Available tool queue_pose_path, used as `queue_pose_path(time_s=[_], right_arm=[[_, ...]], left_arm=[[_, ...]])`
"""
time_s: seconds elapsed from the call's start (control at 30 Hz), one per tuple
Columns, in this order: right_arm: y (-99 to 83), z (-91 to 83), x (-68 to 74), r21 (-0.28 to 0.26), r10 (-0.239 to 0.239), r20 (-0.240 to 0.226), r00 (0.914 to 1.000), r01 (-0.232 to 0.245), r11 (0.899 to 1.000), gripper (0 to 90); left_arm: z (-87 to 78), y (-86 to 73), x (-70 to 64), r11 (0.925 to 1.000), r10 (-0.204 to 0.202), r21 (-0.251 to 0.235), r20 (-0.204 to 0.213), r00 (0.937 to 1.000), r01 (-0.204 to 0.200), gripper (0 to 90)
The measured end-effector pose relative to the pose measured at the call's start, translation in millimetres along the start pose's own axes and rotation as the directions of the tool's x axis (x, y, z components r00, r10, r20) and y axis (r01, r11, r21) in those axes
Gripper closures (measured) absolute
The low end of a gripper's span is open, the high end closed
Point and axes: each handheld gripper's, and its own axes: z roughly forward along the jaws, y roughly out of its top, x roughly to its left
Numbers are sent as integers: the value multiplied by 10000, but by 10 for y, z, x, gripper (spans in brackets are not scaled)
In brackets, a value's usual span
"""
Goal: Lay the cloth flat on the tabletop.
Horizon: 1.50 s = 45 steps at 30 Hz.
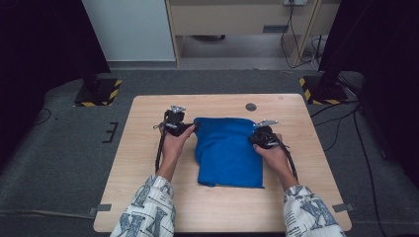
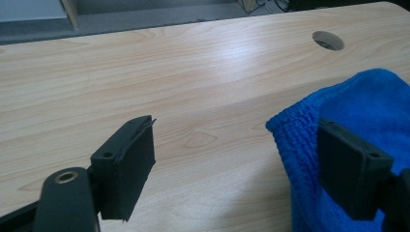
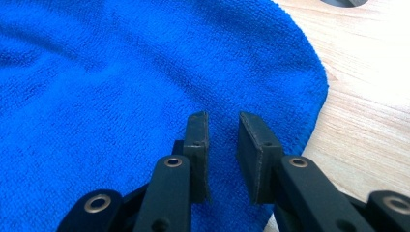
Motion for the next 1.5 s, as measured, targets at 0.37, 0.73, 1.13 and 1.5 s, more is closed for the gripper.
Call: queue_pose_path(time_s=[0.37, 0.73, 1.13, 1.5], right_arm=[[6, 5, -25, 27, -44, 128, 9999, 44, 10000, 715], [47, -80, -25, -415, 65, 94, 9999, -61, 9991, 558], [97, -252, 127, -420, -133, -156, 9998, 127, 9990, 338], [58, -381, 354, -615, -1048, -825, 9911, 999, 9931, 220]], left_arm=[[-68, 10, 122, 9992, -409, -47, -38, 9992, 409, 171], [-243, -11, 167, 9998, -201, 92, 16, 9998, 201, 152], [-370, -228, 133, 9996, -102, 261, 489, 9987, 90, 108], [-459, -406, 47, 9997, 93, 226, 1022, 9947, -117, 92]])
